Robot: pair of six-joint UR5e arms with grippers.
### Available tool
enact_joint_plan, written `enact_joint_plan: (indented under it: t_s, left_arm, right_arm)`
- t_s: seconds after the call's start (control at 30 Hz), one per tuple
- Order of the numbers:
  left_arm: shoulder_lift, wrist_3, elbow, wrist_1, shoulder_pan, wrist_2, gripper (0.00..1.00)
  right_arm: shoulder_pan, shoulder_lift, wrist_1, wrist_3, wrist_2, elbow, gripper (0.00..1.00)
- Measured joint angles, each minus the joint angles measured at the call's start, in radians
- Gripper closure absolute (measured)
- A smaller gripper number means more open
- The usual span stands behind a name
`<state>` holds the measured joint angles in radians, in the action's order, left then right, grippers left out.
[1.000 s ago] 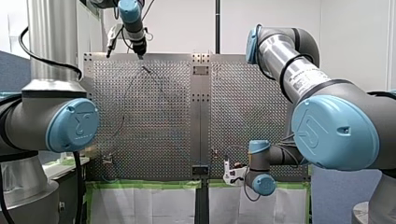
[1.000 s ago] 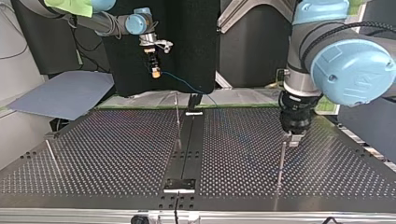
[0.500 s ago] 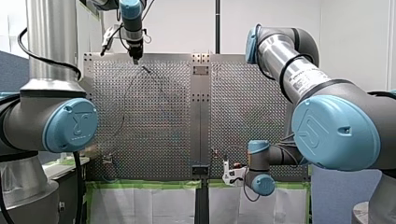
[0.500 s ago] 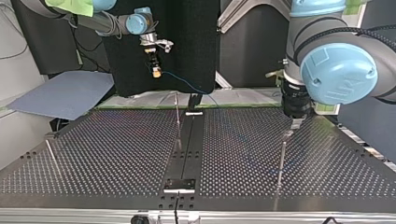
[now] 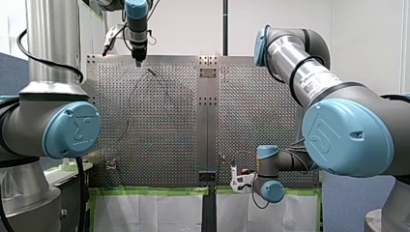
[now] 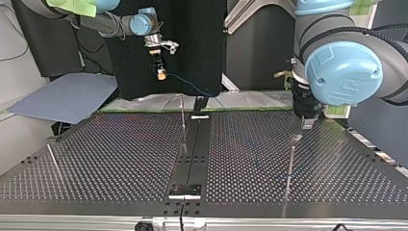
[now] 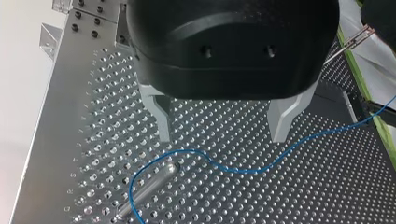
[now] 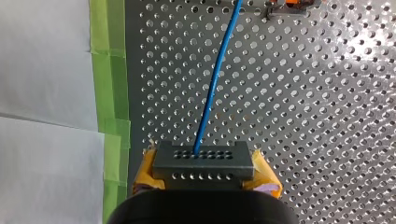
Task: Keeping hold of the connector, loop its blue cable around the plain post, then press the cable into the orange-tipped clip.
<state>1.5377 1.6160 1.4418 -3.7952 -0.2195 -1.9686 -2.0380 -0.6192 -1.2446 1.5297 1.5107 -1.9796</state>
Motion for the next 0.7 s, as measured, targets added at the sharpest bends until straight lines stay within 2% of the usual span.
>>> enact_joint_plan:
  t_s: [0.43, 0.57, 0.7]
  left_arm:
    - [-0.002, 0.005, 0.0, 0.005, -0.012, -0.001, 0.0]
    - [-0.002, -0.014, 0.0, 0.027, -0.018, 0.008, 0.0]
    - [-0.002, -0.044, 0.0, 0.063, -0.025, 0.039, 0.0]
  right_arm:
    - [-0.003, 0.0, 0.0, 0.0, 0.0, 0.0, 1.0]
    - [-0.003, 0.0, 0.002, 0.0, -0.001, 0.0, 1.0]
    - [-0.003, 0.0, 0.006, 0.0, 0.0, 0.0, 1.0]
